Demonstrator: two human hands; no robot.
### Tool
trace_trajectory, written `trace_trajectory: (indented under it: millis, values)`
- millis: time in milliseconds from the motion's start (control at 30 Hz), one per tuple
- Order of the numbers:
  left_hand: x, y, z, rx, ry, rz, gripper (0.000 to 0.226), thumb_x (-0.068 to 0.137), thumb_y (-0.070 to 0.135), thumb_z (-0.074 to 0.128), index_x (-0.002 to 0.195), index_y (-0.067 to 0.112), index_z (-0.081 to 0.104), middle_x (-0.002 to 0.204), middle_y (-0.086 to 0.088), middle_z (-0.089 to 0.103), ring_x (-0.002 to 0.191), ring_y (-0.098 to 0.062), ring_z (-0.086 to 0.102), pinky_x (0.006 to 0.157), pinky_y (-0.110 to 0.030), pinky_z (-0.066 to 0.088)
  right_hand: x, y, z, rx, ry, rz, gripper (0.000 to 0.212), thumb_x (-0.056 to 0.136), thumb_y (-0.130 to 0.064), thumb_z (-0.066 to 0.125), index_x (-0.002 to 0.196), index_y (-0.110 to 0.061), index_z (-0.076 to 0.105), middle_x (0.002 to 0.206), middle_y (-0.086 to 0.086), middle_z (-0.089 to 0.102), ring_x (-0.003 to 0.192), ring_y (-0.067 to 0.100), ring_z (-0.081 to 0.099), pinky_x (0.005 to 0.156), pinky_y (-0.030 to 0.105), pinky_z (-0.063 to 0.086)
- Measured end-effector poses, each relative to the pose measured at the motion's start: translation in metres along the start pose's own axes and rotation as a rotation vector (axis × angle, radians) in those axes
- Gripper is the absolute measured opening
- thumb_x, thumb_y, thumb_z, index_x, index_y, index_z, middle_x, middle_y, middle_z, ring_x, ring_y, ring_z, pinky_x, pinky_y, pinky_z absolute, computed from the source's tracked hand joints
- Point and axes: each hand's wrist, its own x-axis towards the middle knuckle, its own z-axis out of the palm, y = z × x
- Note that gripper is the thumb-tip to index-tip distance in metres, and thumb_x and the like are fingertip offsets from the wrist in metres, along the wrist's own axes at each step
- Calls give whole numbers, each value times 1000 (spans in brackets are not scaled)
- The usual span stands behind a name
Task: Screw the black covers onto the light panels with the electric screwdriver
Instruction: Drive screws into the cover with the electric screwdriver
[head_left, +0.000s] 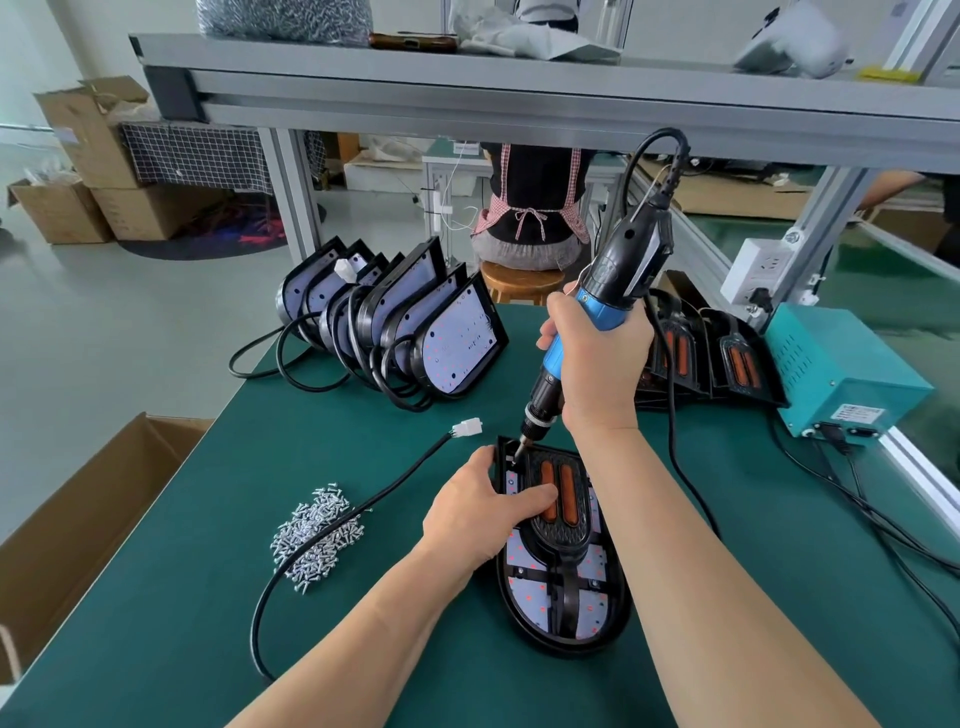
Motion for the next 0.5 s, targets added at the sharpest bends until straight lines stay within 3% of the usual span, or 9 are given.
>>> trace_trajectory:
  millis: [167,300,500]
  values:
    - [3,-4,0,-16,-4,-2,75,52,67,74,118,38,55,107,18,71,100,-12,68,94,-42,53,-1,3,-2,-3,-10,-11,11,77,0,60,81,-7,53,59,1,55,48,15,52,50,22,47]
    - [7,-8,1,-43,-12,-2,90,52,68,76,132,32,52,118,12,70,108,-17,67,98,-43,52,1,5,-6,9,-19,8,13,77,1,59,76,-10,51,55,-1,53,46,13,51,50,20,46]
    - [12,-13,2,-74,-25,10,69,54,62,78,116,36,61,103,13,74,99,-19,71,94,-46,54,-4,4,-8,43,-107,-7,36,75,3,56,60,-30,54,49,-3,51,45,10,47,51,19,44]
